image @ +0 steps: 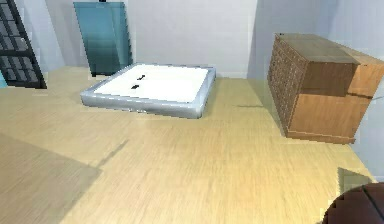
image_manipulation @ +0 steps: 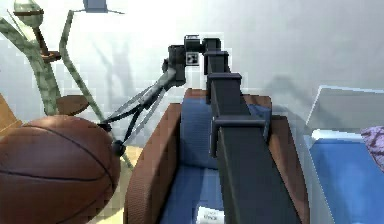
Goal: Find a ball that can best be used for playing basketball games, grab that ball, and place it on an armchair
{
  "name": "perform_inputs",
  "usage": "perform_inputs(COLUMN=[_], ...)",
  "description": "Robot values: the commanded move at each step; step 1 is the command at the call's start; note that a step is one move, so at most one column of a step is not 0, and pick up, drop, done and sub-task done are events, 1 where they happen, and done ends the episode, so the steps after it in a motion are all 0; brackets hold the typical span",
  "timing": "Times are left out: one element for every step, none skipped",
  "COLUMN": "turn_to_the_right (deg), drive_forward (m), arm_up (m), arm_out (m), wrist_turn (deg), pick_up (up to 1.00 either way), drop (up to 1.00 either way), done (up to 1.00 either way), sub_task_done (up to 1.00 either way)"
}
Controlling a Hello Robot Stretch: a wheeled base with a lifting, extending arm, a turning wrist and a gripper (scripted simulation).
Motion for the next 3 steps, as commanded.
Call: perform_inputs(turn_to_the_right=[0.0,0.0,0.0], drive_forward=[0.0,0.0,0.0], arm_up=[0.0,0.0,0.0], arm_out=[0.0,0.0,0.0], wrist_turn=[45.0,45.0,45.0], pick_up=[0.0,0.0,0.0], drop=[0.0,0.0,0.0], done=[0.0,0.0,0.0], sub_task_done=[0.0,0.0,0.0])
